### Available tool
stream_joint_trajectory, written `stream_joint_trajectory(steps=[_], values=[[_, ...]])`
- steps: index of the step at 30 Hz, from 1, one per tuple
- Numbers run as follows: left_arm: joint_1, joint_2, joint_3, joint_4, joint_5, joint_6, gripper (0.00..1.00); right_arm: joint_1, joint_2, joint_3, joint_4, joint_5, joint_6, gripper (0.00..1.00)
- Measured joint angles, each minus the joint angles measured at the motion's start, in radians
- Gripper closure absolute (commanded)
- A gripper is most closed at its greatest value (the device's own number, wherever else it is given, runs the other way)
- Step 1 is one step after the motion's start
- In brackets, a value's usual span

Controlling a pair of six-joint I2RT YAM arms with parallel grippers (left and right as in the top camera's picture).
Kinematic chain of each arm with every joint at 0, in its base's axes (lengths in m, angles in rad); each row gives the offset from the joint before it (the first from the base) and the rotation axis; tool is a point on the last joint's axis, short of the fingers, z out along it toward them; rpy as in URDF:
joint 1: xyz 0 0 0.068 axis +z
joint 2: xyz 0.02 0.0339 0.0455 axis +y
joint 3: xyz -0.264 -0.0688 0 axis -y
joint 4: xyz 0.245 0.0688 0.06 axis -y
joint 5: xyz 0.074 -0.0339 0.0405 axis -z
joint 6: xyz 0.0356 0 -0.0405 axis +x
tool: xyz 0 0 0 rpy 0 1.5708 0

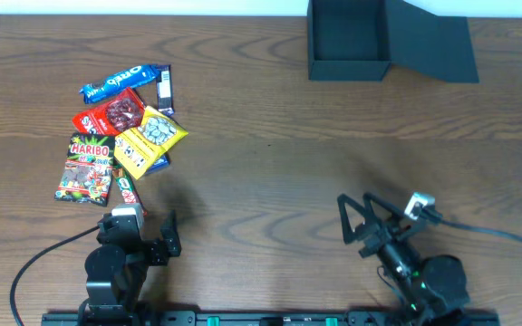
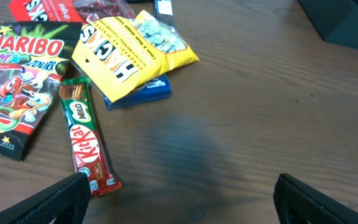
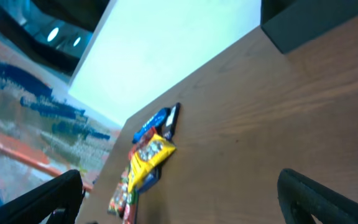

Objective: Pack container
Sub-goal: 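Reach the right gripper up to the black box lid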

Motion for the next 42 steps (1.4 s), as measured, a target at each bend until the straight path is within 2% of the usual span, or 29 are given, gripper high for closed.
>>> stream_joint_trajectory(steps=[5, 7, 13, 17, 31, 35, 42], values=[[0.0, -0.001, 0.0, 0.0, -0.002, 0.0, 0.05, -0.041, 0.34, 0.151, 0.018, 0.01, 0.003, 0.01], [0.0, -0.001, 0.0, 0.0, -0.003, 0.0, 0.05, -0.049, 0.553, 0.309, 0.017, 0.013, -0.007, 0.01], [0.0, -0.001, 0.0, -0.001, -0.003, 0.0, 0.05, -0.056, 1.016, 0.685, -0.038, 0.017, -0.01, 0.01], [0.0, -0.001, 0.0, 0.0, -0.003, 0.0, 0.05, -0.056, 1.27, 0.94, -0.195, 0.042, 0.076, 0.01], [0.0, -0.001, 0.0, -0.001, -0.003, 0.0, 0.05, -0.096, 1.916, 1.718, -0.69, 0.126, 0.391, 0.01], [0.0, -0.001, 0.0, 0.0, -0.003, 0.0, 0.05, -0.151, 2.076, 1.826, -0.71, 0.091, 0.462, 0.01], [0.0, -0.001, 0.0, 0.0, -0.003, 0.0, 0.05, -0.266, 2.24, 1.856, -0.618, -0.011, 0.533, 0.03]])
